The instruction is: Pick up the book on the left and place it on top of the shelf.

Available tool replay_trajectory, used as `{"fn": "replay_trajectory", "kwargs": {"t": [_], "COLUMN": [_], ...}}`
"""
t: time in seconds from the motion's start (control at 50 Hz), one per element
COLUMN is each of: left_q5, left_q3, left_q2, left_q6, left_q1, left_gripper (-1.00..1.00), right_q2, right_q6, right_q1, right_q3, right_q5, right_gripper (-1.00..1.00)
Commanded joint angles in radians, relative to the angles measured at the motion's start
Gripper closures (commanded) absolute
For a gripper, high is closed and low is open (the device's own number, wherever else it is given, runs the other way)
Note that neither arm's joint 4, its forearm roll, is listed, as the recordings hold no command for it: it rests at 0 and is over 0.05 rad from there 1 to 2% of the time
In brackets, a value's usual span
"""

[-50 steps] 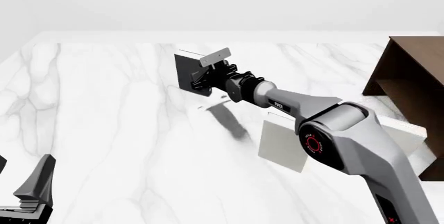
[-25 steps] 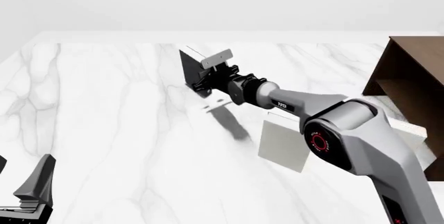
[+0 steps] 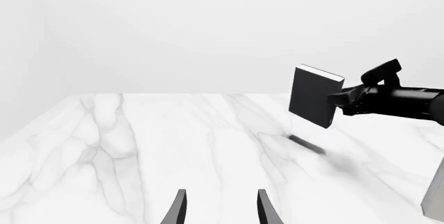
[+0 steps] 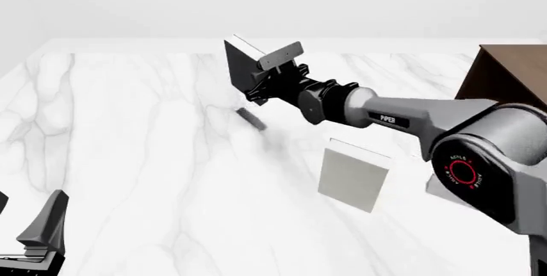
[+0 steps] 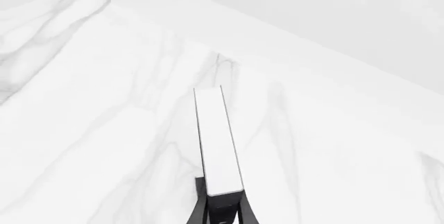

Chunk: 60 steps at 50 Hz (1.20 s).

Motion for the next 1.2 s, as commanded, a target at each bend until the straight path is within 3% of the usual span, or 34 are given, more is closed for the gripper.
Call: {"fn": "replay_trajectory", "kwargs": {"t": [0.02,0.44,1.2], "left_q5": [0.0,0.0,0.0], "left_q3": [0.0,0.0,0.0], "left_q2": [0.0,0.0,0.0], "left_q6": [0.0,0.0,0.0], "left_q1": [0.0,0.0,0.0], "left_gripper": [-1.0,-1.0,-1.0], "right_q2": [-0.195,-0.518,-0.965], "right_q6": [0.004,-0.023,-0.147], "right_q1": [-0.007,-0.052,-0.212], "right_q3": [0.169,0.425,0.653], "right_q5": [-0.049,-0.038,0.065], "right_gripper": [1.0,1.0,1.0]}}
